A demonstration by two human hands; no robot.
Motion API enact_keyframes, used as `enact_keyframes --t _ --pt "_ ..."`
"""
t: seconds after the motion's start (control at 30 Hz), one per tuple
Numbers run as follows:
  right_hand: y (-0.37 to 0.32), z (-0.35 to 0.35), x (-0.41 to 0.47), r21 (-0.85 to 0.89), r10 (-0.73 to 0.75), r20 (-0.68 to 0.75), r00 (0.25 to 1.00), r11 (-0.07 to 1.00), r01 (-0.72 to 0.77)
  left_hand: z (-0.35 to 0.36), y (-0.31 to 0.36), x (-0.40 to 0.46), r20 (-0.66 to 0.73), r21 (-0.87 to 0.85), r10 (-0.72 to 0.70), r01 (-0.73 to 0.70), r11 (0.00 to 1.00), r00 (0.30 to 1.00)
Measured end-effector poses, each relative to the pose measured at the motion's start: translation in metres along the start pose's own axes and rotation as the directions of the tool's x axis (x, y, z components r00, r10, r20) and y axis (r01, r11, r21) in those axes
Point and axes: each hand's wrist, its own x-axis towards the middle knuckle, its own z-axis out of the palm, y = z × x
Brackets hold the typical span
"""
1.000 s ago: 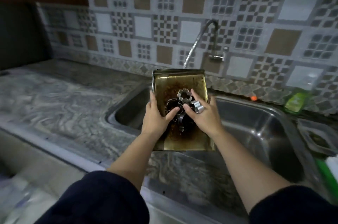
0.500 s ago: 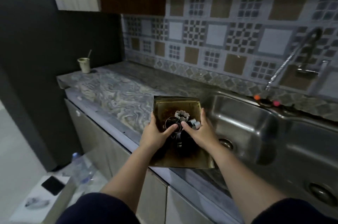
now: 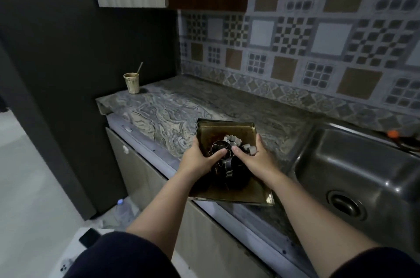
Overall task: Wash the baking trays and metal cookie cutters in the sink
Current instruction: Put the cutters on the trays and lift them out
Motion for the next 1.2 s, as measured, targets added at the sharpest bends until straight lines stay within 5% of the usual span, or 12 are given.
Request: enact_keyframes --t 0.63,1.2 --pt "0.014 -0.072 0.229 0.074 0.169 -0.215 0.962 0.985 -0.157 0.093 0.083 0.248 0.283 -0.064 0.053 -0.036 0.997 0.958" --pt "0.067 -0.122 0.362 0.098 0.370 -0.430 0.823 0.926 -0.365 0.208 0.117 0.410 0.650 -0.155 0.093 0.013 0.988 0.754"
